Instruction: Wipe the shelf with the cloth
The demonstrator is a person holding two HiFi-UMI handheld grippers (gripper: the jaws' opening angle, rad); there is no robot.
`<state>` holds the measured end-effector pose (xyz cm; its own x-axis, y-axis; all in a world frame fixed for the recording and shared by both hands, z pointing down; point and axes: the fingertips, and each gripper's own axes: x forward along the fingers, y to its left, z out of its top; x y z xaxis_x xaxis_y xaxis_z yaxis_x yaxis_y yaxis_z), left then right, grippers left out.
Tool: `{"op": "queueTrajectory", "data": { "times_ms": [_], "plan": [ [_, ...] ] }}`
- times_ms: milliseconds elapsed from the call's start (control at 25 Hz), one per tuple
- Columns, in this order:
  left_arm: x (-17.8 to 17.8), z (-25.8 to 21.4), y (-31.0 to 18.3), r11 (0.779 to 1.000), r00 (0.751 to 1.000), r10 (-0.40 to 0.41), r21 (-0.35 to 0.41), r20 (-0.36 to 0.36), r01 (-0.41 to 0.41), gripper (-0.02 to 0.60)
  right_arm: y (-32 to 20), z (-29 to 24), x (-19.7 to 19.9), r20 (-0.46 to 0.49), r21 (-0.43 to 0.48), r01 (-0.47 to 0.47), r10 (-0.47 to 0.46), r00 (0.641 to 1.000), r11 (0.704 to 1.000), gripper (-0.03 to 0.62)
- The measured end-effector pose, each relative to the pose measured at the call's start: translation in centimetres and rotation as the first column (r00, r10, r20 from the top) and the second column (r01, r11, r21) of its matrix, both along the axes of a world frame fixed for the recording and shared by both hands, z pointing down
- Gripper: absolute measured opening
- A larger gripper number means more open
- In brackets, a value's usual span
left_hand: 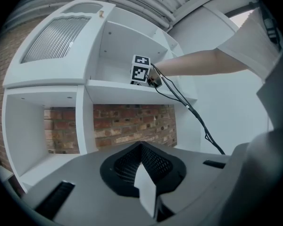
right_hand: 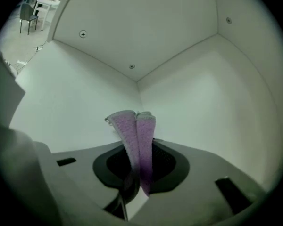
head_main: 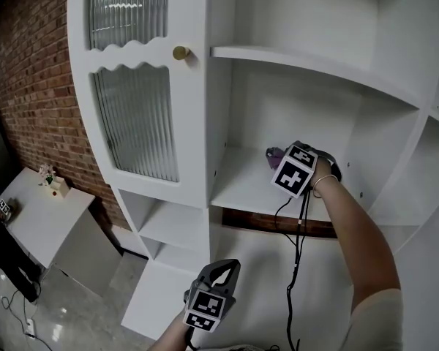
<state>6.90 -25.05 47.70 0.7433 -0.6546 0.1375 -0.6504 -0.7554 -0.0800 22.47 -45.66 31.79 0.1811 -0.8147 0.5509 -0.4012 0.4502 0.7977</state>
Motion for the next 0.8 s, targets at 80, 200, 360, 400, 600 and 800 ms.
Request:
{"op": "queueTrajectory", "data": {
  "times_ms": [80, 200, 360, 400, 600, 800],
  "plan": [
    [-0.1, 0.5, -0.6, 1.000, 1.000, -0.013, -0.014, -0.001, 0.013, 0.014, -1.3, 0.4, -0.1, 0.019, 0.009, 0.013, -0.013, 1.000, 1.000, 0.081],
    [-0.1, 1.1, -1.2, 0.999, 1.000, -0.020, -0.028, 0.010, 0.020, 0.014, -2.9, 0.3, 0.1, 0.096, 0.034, 0.006, -0.009, 0.995, 0.999, 0.077],
    [-0.4, 1.6, -2.2, 0.999, 0.999, -0.040, -0.034, 0.009, 0.040, 0.014, -3.5, 0.4, 0.3, 0.209, -0.025, -0.008, 0.013, 0.978, 1.000, 0.075],
    [-0.5, 1.6, -2.3, 0.998, 0.999, -0.045, -0.035, 0.005, 0.045, 0.014, -3.5, 0.5, 0.2, 0.215, -0.034, -0.006, 0.013, 0.977, 0.999, 0.074],
    [-0.2, 1.6, -2.2, 0.999, 0.999, -0.040, -0.034, 0.001, 0.040, 0.014, -2.3, 0.8, -0.5, 0.206, -0.066, 0.003, 0.011, 0.978, 0.998, 0.072],
    [-0.1, 1.2, -1.8, 0.999, 1.000, -0.025, -0.023, -0.003, 0.024, 0.014, 0.2, 1.6, -1.7, 0.193, -0.163, 0.031, 0.001, 0.981, 0.986, 0.074]
  ]
}}
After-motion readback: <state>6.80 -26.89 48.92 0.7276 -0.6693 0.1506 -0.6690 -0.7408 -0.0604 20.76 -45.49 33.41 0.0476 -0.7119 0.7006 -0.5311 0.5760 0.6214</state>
